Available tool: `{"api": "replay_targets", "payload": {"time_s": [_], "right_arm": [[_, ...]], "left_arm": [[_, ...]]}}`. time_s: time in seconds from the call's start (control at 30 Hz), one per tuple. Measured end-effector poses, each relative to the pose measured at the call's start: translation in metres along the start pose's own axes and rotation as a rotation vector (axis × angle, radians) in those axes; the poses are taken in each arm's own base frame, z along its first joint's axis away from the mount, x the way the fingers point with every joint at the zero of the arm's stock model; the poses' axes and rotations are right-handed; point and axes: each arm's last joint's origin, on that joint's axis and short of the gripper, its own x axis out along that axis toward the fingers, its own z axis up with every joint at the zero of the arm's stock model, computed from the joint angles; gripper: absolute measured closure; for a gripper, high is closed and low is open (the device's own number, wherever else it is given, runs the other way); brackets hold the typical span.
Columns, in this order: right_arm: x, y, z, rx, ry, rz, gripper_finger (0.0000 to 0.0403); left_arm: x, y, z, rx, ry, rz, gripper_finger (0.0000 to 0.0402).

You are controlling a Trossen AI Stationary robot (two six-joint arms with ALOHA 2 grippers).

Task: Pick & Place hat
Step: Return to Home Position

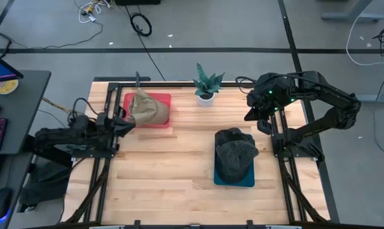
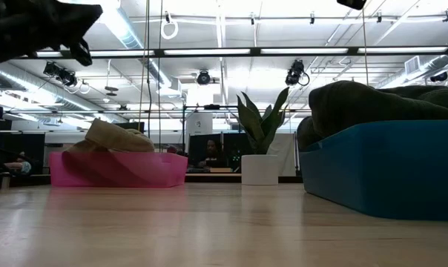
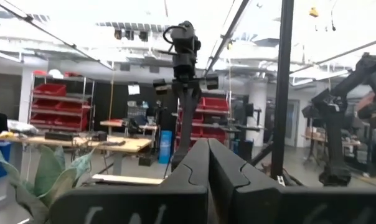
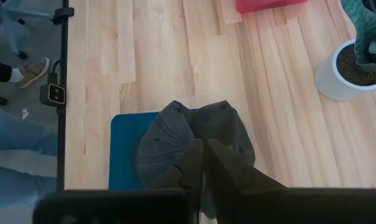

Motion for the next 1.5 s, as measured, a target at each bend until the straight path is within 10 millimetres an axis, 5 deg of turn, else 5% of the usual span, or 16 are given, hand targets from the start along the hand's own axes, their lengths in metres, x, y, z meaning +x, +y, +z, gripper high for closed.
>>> {"api": "replay_targets", "payload": {"time_s": [0.33,0.57,0.97,1.23,1.5], "right_arm": [[0.0,0.0,-0.001,0.042,0.008,-0.001,0.0376],[0.0,0.0,-0.001,0.042,0.009,-0.001,0.0376],[0.0,0.0,-0.001,0.042,0.01,-0.001,0.0376],[0.0,0.0,-0.003,0.069,0.026,-0.003,0.0376],[-0.024,0.001,-0.032,0.154,0.02,-0.016,0.0397]], "left_arm": [[-0.003,0.004,-0.03,0.0,0.033,0.031,0.0401],[-0.003,0.005,-0.033,-0.011,0.054,0.063,0.0401],[-0.009,0.007,-0.06,-0.116,0.339,0.078,0.04],[-0.009,0.007,-0.063,-0.121,0.371,0.089,0.04],[-0.009,0.007,-0.062,-0.134,0.353,0.097,0.0399]]}}
